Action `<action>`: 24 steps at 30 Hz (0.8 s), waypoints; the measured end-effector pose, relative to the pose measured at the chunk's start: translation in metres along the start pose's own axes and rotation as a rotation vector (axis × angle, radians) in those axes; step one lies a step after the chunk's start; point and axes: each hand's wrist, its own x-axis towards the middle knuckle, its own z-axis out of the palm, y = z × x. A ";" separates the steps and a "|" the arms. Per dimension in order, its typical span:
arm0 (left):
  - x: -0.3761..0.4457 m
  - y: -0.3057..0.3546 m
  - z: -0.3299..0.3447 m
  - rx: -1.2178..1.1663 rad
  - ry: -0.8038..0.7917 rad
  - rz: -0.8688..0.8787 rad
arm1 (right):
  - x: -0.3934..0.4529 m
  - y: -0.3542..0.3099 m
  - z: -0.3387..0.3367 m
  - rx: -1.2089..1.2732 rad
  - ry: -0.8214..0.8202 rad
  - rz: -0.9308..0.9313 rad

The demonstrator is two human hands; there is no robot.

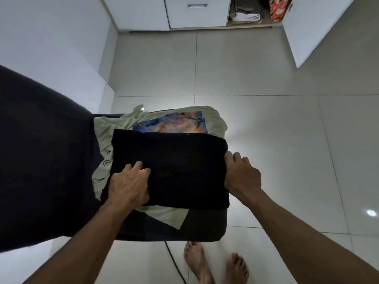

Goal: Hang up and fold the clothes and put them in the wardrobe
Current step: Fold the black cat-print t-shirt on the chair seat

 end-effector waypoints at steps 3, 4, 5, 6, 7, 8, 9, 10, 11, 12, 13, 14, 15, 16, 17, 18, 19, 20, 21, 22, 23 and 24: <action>-0.014 0.002 0.007 -0.090 -0.067 -0.038 | -0.007 -0.024 -0.011 0.136 -0.001 -0.085; -0.019 0.001 0.008 -0.134 -0.095 -0.055 | -0.009 -0.035 -0.014 0.153 0.004 -0.135; -0.022 0.000 0.008 -0.173 -0.130 -0.072 | -0.011 -0.043 -0.017 0.156 0.000 -0.177; -0.026 -0.003 0.006 -0.205 -0.172 -0.091 | -0.010 -0.053 -0.022 0.153 -0.014 -0.215; -0.028 -0.006 0.004 -0.242 -0.213 -0.109 | -0.008 -0.062 -0.028 0.146 -0.025 -0.237; -0.031 -0.009 0.003 -0.300 -0.229 -0.136 | -0.005 -0.069 -0.032 0.140 -0.031 -0.243; -0.032 -0.013 0.001 -0.388 -0.207 -0.181 | 0.000 -0.076 -0.037 0.138 -0.031 -0.245; -0.032 -0.015 -0.001 -0.489 -0.148 -0.229 | 0.005 -0.080 -0.040 0.138 -0.027 -0.244; -0.032 -0.021 -0.002 -0.587 -0.065 -0.288 | 0.011 -0.086 -0.043 0.134 -0.019 -0.253; -0.028 -0.029 -0.001 -0.666 0.036 -0.348 | 0.018 -0.093 -0.043 0.122 -0.006 -0.269; -0.022 -0.037 -0.001 -0.722 0.141 -0.395 | 0.027 -0.099 -0.043 0.108 0.009 -0.278; -0.013 -0.046 -0.001 -0.766 0.231 -0.438 | 0.035 -0.102 -0.042 0.099 0.025 -0.284; -0.001 -0.055 -0.001 -0.813 0.302 -0.482 | 0.043 -0.105 -0.043 0.096 0.039 -0.290; 0.012 -0.067 -0.001 -0.853 0.353 -0.516 | 0.053 -0.109 -0.042 0.096 0.051 -0.298; 0.026 -0.078 -0.001 -0.874 0.390 -0.530 | 0.061 -0.112 -0.042 0.099 0.058 -0.303; 0.039 -0.088 -0.001 -0.873 0.415 -0.524 | 0.070 -0.116 -0.041 0.105 0.051 -0.303; 0.053 -0.097 -0.001 -0.859 0.426 -0.499 | 0.079 -0.118 -0.040 0.114 0.033 -0.299; 0.064 -0.105 0.000 -0.843 0.422 -0.456 | 0.085 -0.120 -0.040 0.130 0.012 -0.288; 0.074 -0.110 0.000 -0.839 0.410 -0.402 | 0.090 -0.122 -0.041 0.153 -0.010 -0.270; 0.083 -0.116 0.001 -0.841 0.398 -0.342 | 0.096 -0.124 -0.042 0.179 -0.032 -0.251; 0.093 -0.121 0.003 -0.846 0.386 -0.281 | 0.103 -0.125 -0.040 0.202 -0.056 -0.235; 0.100 -0.126 0.004 -0.853 0.382 -0.228 | 0.107 -0.127 -0.040 0.224 -0.077 -0.227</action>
